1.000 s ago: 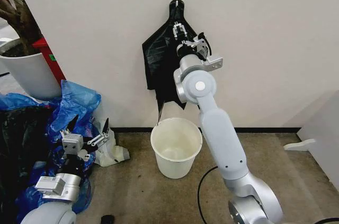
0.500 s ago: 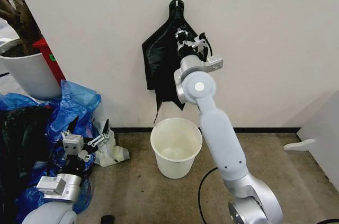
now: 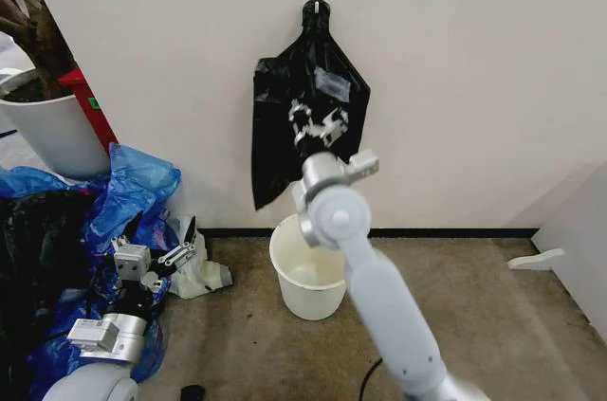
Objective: Place the garbage bag over the trash bin.
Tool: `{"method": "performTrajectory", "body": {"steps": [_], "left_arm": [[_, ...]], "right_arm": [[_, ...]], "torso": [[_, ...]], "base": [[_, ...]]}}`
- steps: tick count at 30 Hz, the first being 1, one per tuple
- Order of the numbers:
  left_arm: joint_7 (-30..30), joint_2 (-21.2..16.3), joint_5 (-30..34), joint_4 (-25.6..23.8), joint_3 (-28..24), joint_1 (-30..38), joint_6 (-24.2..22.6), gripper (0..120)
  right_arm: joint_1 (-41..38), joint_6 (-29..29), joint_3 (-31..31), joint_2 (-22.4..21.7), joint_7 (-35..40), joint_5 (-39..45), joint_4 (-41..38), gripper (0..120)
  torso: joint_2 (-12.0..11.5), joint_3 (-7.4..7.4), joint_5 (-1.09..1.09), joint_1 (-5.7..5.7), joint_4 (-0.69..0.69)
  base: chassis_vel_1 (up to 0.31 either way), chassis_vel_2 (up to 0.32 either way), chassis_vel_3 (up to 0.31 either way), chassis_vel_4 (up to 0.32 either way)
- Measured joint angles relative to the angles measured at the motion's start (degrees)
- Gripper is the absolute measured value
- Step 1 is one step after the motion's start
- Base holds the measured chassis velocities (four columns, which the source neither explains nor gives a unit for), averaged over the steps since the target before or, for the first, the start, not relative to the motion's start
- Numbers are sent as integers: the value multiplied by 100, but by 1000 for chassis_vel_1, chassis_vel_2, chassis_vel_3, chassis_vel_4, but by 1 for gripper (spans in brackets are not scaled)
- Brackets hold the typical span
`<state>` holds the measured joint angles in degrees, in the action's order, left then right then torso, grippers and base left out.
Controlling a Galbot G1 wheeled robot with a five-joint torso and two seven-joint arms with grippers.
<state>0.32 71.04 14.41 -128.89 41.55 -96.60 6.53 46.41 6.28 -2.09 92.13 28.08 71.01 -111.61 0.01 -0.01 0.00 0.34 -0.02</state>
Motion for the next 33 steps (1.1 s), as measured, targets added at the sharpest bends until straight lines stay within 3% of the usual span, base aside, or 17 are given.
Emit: {"method": "performTrajectory", "body": {"steps": [19, 33], "left_arm": [[117, -23, 141, 61, -15, 71, 87, 100], [182, 8, 152, 93, -65, 137, 90, 100]], "right_arm": [[1699, -30, -361, -94, -282, -634, -283, 0], [2507, 48, -183, -148, -493, -931, -333, 0]], "torso": [[0, 0, 0, 0, 0], [0, 0, 0, 0, 0]], "base": [[0, 0, 0, 0], [0, 0, 0, 0]]}}
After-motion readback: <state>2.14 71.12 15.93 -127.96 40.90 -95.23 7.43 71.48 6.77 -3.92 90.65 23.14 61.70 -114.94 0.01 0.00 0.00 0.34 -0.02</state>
